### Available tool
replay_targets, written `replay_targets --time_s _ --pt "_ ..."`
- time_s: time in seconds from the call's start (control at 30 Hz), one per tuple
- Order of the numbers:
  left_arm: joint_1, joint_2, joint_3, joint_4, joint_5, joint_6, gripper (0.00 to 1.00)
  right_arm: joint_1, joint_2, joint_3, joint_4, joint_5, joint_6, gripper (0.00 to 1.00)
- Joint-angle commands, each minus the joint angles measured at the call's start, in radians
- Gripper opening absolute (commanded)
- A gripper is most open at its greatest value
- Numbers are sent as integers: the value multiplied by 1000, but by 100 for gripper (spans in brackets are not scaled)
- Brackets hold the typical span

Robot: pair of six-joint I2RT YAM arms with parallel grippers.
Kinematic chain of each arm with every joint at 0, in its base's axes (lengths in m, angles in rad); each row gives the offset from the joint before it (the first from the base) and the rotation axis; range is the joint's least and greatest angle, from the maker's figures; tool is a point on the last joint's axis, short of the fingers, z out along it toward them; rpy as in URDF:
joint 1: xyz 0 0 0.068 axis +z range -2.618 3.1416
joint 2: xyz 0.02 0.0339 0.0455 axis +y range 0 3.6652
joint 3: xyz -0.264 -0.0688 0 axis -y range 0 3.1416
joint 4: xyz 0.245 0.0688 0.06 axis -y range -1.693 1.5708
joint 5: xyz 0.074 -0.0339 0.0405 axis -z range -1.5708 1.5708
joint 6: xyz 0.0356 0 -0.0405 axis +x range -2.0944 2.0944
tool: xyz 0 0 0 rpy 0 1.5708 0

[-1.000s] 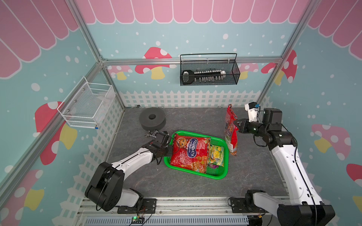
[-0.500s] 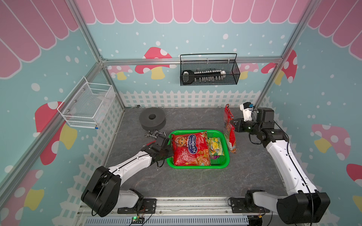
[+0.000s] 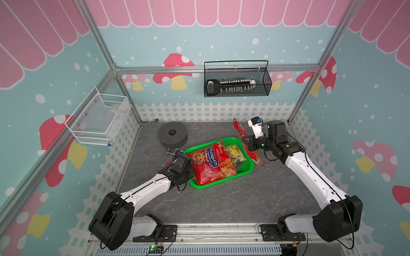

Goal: Put the candies in the basket
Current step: Place the candy in the basket.

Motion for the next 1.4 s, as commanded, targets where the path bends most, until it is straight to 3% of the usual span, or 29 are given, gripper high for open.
replay_targets --time_s 0.0,0.23,0.53,0.67,0.8,0.9,1.1,1.23,1.37 --pt "10 -11 30 8 -55 -26 26 72 1 43 151 -38 -35 0" --pt "22 -39 23 10 -48 -1 27 220 68 63 155 -49 -82 0" --pt "53 -102 14 8 -50 53 29 369 102 -79 138 -62 -149 0" --pt "67 -112 27 8 -44 77 29 381 144 -79 120 -14 -156 12" --pt "81 -149 41 -3 -49 114 36 381 175 -38 40 28 -183 42" --pt "126 -191 64 -18 -58 159 41 381 169 -6 13 12 -178 49" --pt "133 -227 145 -37 -62 256 44 380 145 95 -30 23 -134 59" --pt "131 -215 190 -35 -29 302 45 380 162 139 4 -32 -79 58" --pt "112 -175 245 -30 10 354 44 378 212 130 82 -52 29 44"
